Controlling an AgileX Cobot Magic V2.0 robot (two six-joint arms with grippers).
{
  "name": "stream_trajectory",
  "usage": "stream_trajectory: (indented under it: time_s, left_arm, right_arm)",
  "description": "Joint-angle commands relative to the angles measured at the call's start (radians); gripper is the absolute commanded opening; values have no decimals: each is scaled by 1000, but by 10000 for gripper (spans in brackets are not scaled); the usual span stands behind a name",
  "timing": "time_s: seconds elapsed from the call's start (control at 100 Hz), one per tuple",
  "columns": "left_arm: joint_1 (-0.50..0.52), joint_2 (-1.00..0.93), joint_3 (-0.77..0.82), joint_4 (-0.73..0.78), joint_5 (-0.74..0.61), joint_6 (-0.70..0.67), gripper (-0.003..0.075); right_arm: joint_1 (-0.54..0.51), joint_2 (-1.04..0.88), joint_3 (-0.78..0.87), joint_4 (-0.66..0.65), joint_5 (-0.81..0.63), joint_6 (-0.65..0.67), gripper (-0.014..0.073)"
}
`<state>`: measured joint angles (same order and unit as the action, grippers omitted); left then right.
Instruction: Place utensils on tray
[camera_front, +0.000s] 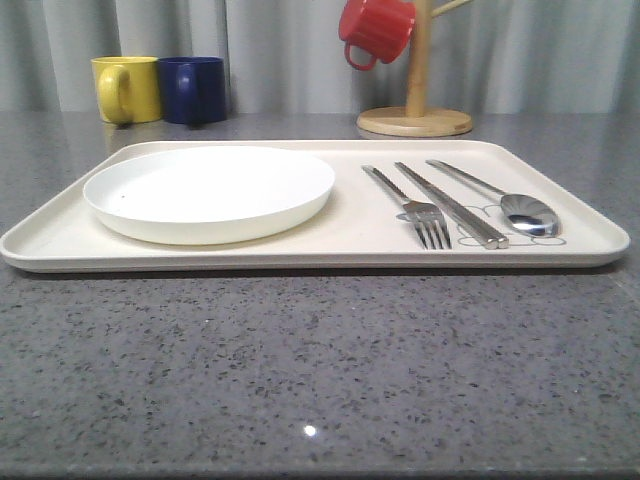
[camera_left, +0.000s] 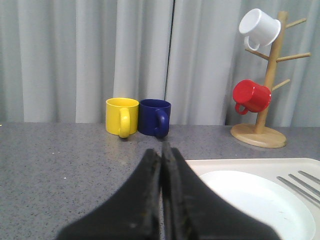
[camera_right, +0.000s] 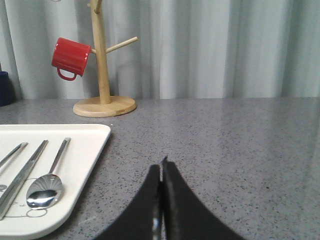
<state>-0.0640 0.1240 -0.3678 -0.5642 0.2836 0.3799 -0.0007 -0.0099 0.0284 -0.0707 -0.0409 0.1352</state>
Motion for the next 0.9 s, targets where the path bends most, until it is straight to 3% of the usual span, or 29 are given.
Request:
stream_trajectory:
  time_s: [0.0, 0.27, 0.38, 0.52, 0.59, 0.89]
  left_arm:
    - [4, 13, -27, -10, -64, 0, -19]
    - [4, 13, -20, -5, -82, 0, -19]
    - [4, 11, -12, 115, -99, -21, -19]
    - [4, -6, 35, 487, -99, -395, -19]
    - [4, -30, 73, 602, -113, -522, -19]
    - [4, -162, 270, 677, -225, -534, -19]
  right_arm:
    - [-6, -14, -1, 3, -83, -7, -69]
    - [-6, -14, -1, 3, -83, -7, -69]
    - [-6, -14, -1, 3, -83, -7, -69]
    - [-6, -14, -1, 3, -83, -7, -69]
    - [-6, -14, -1, 3, -83, -7, -69]
    - [-6, -14, -1, 3, -83, -7, -69]
